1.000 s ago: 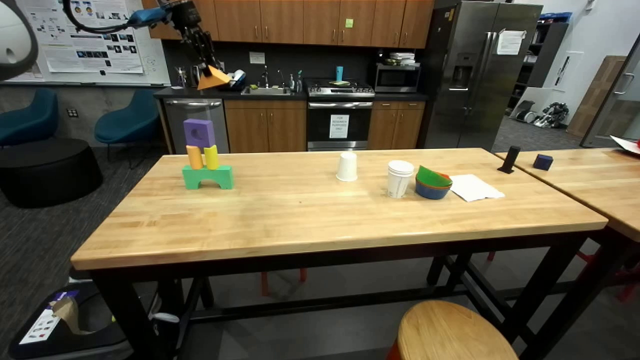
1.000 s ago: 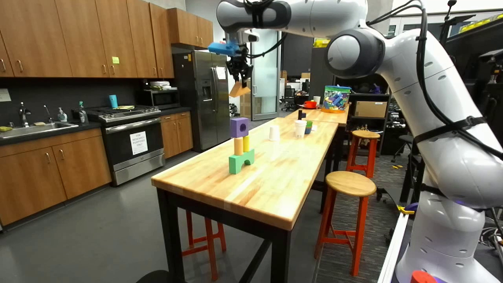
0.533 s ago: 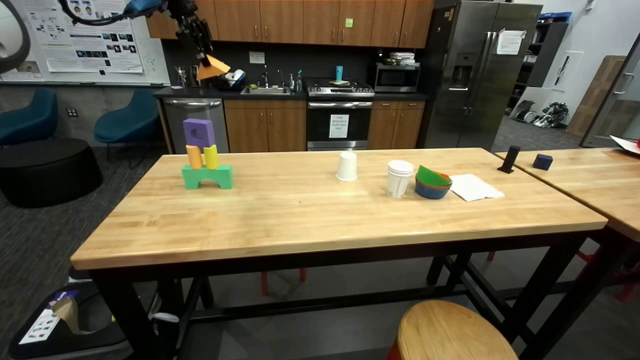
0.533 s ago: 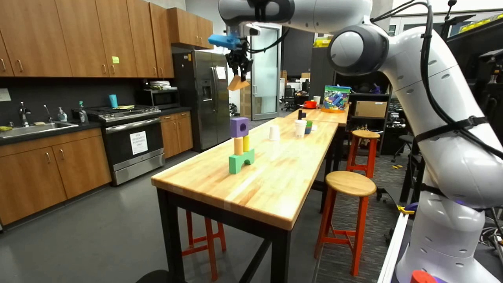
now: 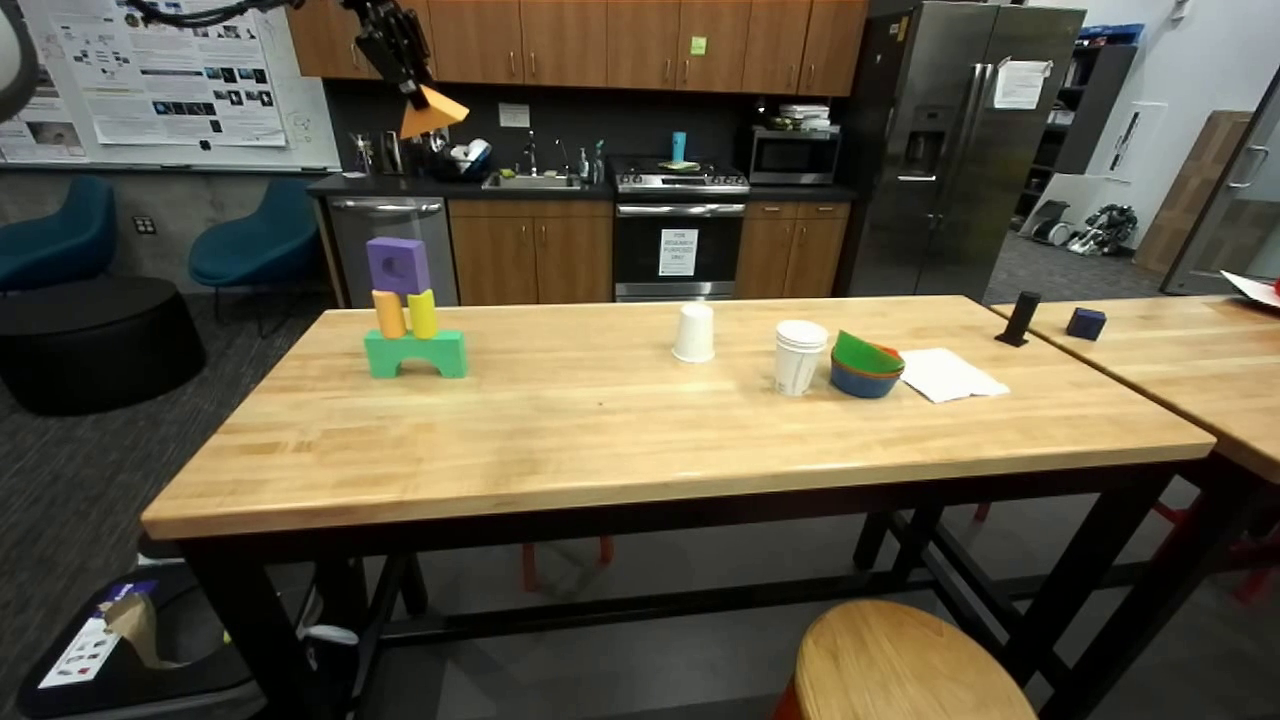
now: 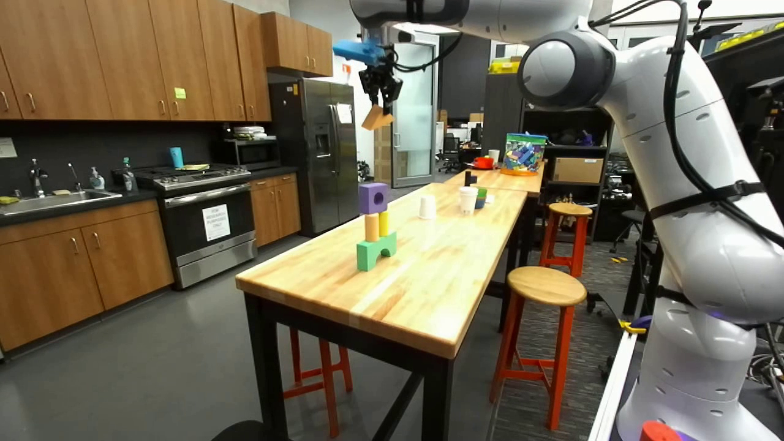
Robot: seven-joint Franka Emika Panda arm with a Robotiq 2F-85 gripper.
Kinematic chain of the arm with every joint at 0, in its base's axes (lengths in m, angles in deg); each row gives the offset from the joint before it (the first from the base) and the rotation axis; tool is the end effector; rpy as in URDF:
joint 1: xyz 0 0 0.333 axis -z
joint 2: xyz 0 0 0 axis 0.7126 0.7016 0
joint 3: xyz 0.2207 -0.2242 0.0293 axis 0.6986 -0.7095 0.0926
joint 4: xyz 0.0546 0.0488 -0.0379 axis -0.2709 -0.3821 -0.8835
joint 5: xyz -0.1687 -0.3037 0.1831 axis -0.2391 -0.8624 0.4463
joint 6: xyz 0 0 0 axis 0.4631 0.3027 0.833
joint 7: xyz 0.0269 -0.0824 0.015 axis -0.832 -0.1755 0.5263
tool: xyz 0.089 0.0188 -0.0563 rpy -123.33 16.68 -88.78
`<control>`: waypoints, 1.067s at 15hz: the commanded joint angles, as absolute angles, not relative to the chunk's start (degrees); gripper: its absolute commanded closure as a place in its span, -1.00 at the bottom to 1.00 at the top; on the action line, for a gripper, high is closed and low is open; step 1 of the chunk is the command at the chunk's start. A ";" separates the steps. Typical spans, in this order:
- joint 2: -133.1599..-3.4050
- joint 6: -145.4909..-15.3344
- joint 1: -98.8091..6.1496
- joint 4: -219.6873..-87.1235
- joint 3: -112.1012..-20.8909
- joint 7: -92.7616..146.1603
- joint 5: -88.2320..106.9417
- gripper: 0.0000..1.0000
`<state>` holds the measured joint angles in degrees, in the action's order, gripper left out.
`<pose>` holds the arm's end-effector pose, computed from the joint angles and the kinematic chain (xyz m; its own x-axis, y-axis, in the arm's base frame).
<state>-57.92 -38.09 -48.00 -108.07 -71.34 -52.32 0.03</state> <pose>0.6742 -0.0596 0.6958 -0.0424 -0.9517 0.3042 -0.9573 -0.0485 -0.2851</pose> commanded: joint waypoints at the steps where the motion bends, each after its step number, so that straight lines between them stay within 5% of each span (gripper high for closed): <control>1: -60.17 -36.74 -47.90 -109.65 -71.39 -49.17 -0.82 0.68; 16: -59.05 -38.69 -48.39 -111.70 -71.21 -51.73 -0.09 0.68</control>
